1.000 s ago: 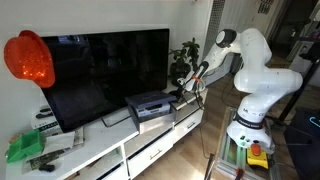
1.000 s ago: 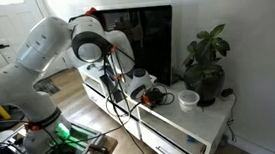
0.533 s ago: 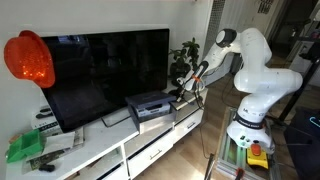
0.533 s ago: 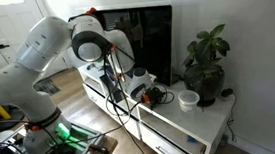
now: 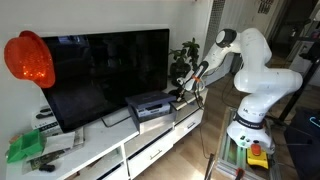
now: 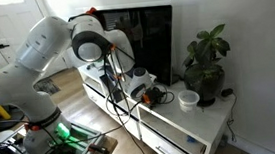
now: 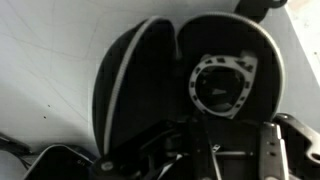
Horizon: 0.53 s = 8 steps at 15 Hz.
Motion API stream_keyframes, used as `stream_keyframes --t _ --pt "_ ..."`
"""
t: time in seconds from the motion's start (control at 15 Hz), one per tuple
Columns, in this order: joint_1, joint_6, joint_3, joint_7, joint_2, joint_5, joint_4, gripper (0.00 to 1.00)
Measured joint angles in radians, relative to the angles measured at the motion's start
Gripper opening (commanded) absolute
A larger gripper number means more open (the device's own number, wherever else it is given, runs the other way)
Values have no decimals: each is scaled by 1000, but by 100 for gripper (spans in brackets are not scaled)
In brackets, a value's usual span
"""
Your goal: Move the spectacle case to the top of the television stand then put the white glasses on the stand
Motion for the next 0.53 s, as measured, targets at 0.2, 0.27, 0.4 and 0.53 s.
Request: stream_keyframes --t 0.2,0.27,0.4,0.53 --pt "-18 0 16 0 -3 -1 -6 0" --pt "-29 0 26 0 -5 -4 -11 0" --pt "-56 0 52 0 -14 -12 -30 0" --pt "-81 0 74 0 -24 -20 -49 0"
